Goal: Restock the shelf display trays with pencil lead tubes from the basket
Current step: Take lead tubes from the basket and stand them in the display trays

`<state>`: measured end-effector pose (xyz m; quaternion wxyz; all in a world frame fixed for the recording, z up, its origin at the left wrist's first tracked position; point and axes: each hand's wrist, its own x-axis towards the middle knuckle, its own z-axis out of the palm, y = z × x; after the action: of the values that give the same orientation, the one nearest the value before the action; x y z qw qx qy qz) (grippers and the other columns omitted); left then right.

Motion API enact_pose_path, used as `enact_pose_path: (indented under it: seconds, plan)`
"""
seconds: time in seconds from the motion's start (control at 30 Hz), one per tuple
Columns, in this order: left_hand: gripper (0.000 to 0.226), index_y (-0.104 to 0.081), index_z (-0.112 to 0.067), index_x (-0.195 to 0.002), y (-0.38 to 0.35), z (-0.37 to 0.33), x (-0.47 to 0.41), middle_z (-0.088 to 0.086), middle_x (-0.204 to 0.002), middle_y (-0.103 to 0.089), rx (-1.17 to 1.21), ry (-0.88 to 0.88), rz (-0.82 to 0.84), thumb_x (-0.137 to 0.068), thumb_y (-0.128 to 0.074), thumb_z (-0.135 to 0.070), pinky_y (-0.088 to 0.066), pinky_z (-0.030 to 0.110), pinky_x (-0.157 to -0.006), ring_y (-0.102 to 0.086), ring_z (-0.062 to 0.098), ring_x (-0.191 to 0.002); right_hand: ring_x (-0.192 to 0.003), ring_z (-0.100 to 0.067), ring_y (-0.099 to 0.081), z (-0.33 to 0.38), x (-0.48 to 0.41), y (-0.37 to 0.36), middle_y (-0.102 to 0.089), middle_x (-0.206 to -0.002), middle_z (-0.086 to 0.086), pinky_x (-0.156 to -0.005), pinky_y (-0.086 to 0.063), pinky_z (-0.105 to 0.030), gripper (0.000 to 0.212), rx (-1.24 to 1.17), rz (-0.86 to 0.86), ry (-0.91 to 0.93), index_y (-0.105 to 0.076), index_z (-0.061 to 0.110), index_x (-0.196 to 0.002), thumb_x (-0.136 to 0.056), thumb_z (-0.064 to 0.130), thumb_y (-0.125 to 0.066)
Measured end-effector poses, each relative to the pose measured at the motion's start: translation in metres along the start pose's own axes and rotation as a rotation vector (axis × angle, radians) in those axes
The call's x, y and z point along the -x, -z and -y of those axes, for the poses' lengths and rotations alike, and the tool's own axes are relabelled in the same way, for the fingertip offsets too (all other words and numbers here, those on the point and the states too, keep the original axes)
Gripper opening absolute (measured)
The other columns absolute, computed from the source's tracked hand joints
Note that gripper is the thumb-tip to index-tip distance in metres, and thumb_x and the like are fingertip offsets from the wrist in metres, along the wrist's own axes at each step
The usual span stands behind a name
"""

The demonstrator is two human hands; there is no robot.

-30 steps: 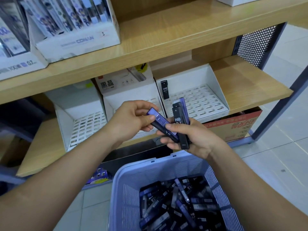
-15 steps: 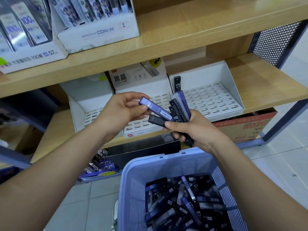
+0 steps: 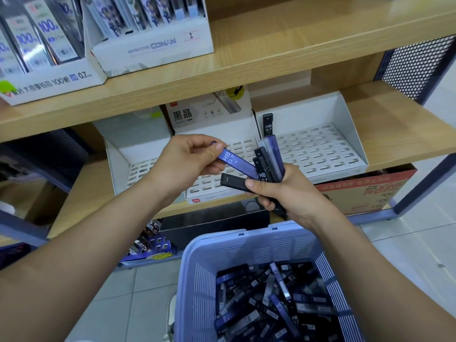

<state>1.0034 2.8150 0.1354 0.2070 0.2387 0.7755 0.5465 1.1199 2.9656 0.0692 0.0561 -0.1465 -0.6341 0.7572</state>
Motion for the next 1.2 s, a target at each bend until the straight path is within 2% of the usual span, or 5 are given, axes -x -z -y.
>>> enact_pose_path:
  seconds: [0.2, 0.37, 0.5, 0.83, 1.2]
  plan:
    - [0.011, -0.067, -0.017, -0.086, -0.007, -0.011, -0.014, 0.008, -0.081, -0.071, 0.007, -0.106, -0.277, -0.083, -0.070, -0.006, -0.058, 0.022, -0.071, -0.070, 0.020, -0.074, -0.047, -0.010, -0.050, 0.007, 0.007, 0.039, -0.057, -0.054, 0.001, -0.045, -0.039, -0.019, 0.016, 0.106, -0.128, -0.081, -0.066, 0.005, -0.098, -0.083, 0.005, -0.073]
    - [0.015, -0.071, -0.017, -0.100, -0.045, -0.014, -0.038, 0.001, -0.089, -0.071, -0.251, -0.264, -0.189, -0.089, -0.065, -0.008, -0.056, 0.033, -0.083, -0.068, 0.024, -0.087, -0.060, -0.014, -0.065, -0.001, 0.004, 0.074, -0.069, -0.072, -0.007, -0.048, -0.048, -0.019, 0.018, -0.024, -0.515, -0.006, -0.065, 0.005, -0.096, -0.081, 0.006, -0.076]
    - [0.018, -0.072, -0.016, -0.105, -0.072, -0.023, -0.074, -0.005, -0.096, -0.067, -0.516, -0.419, -0.171, -0.090, -0.062, -0.013, -0.044, 0.018, -0.075, -0.059, 0.011, -0.083, -0.068, -0.017, -0.071, -0.014, 0.004, 0.077, -0.072, -0.080, -0.009, -0.052, -0.052, -0.024, 0.014, -0.058, -0.638, 0.011, -0.064, 0.009, -0.090, -0.082, 0.005, -0.075]
    - [0.024, -0.070, -0.014, -0.113, -0.095, -0.015, -0.125, 0.001, -0.113, -0.069, -0.703, -0.403, -0.109, -0.090, -0.063, -0.017, -0.046, 0.021, -0.088, -0.061, 0.017, -0.104, -0.044, -0.005, -0.060, -0.012, 0.004, 0.079, -0.068, -0.070, -0.012, -0.040, -0.043, -0.016, 0.014, -0.051, -0.634, -0.016, -0.065, 0.002, -0.091, -0.083, 0.005, -0.075]
    - [0.023, -0.071, -0.014, -0.111, -0.096, -0.016, -0.143, 0.001, -0.118, -0.068, -0.716, -0.414, -0.039, -0.089, -0.065, -0.020, -0.038, 0.013, -0.089, -0.060, 0.014, -0.108, -0.052, -0.014, -0.063, -0.013, 0.003, 0.082, -0.069, -0.061, -0.006, -0.055, -0.046, -0.035, 0.019, -0.065, -0.628, -0.048, -0.067, 0.005, -0.093, -0.080, 0.011, -0.079]
